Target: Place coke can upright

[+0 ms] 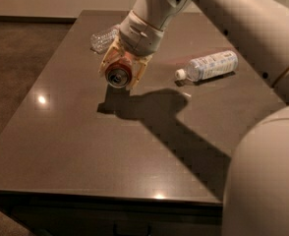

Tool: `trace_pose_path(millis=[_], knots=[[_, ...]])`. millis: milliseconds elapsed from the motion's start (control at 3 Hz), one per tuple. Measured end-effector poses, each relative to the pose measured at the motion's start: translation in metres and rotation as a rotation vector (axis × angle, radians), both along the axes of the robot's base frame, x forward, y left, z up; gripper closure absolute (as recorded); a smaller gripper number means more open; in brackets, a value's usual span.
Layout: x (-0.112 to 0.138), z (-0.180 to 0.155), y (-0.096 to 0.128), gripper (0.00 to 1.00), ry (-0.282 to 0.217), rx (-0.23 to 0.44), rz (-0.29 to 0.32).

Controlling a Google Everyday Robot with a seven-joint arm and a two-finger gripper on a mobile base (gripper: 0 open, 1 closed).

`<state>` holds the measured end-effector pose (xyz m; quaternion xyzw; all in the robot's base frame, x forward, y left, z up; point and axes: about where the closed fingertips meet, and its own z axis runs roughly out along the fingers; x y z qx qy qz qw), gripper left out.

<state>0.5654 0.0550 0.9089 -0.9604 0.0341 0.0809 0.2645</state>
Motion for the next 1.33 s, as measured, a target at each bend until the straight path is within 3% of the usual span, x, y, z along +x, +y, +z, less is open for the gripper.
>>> trace_pose_path(millis=[333,667,1000,1333], knots=[[0.0,0.015,0.001,1.0,0.062,0.045,-0.196],[0.002,0.025,0.004,1.0,0.095,0.058,-0.323],[0.002,0.025,0.004,1.0,0.095,0.058,-0.323],[0.006,0.031,0.004,1.0,0.142,0.133,-0.346]])
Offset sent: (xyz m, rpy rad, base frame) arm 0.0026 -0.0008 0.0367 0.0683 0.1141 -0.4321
